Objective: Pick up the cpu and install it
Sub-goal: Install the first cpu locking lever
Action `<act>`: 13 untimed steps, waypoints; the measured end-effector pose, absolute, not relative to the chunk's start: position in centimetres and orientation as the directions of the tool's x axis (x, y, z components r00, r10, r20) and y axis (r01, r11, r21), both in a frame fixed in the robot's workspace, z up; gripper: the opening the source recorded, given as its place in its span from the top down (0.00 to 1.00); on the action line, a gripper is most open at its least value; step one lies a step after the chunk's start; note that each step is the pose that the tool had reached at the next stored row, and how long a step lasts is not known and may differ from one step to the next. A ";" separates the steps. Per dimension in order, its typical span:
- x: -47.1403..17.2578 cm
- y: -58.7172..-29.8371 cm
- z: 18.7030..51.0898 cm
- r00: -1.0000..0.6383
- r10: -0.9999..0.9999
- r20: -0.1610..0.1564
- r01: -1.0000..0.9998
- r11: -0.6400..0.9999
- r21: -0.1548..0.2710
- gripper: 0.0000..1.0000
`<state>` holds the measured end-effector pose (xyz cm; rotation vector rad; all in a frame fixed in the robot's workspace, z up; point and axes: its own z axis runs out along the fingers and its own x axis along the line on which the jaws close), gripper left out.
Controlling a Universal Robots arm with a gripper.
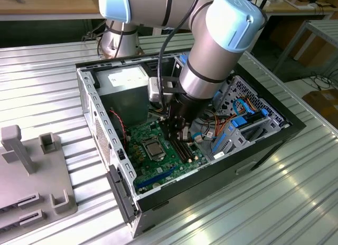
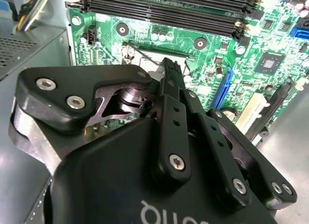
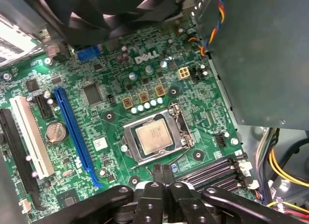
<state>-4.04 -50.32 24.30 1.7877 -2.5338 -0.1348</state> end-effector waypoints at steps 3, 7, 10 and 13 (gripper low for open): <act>-4.1 -50.4 24.0 -0.318 -0.948 -0.018 -0.945 0.315 0.092 0.89; -4.1 -50.4 23.8 -0.270 -0.963 -0.018 -0.959 0.267 0.092 0.89; -4.1 -50.4 23.8 -0.225 -0.974 -0.018 -0.971 0.222 0.092 0.89; -4.1 -50.4 23.8 -0.188 -0.982 -0.018 -0.978 0.185 0.092 0.89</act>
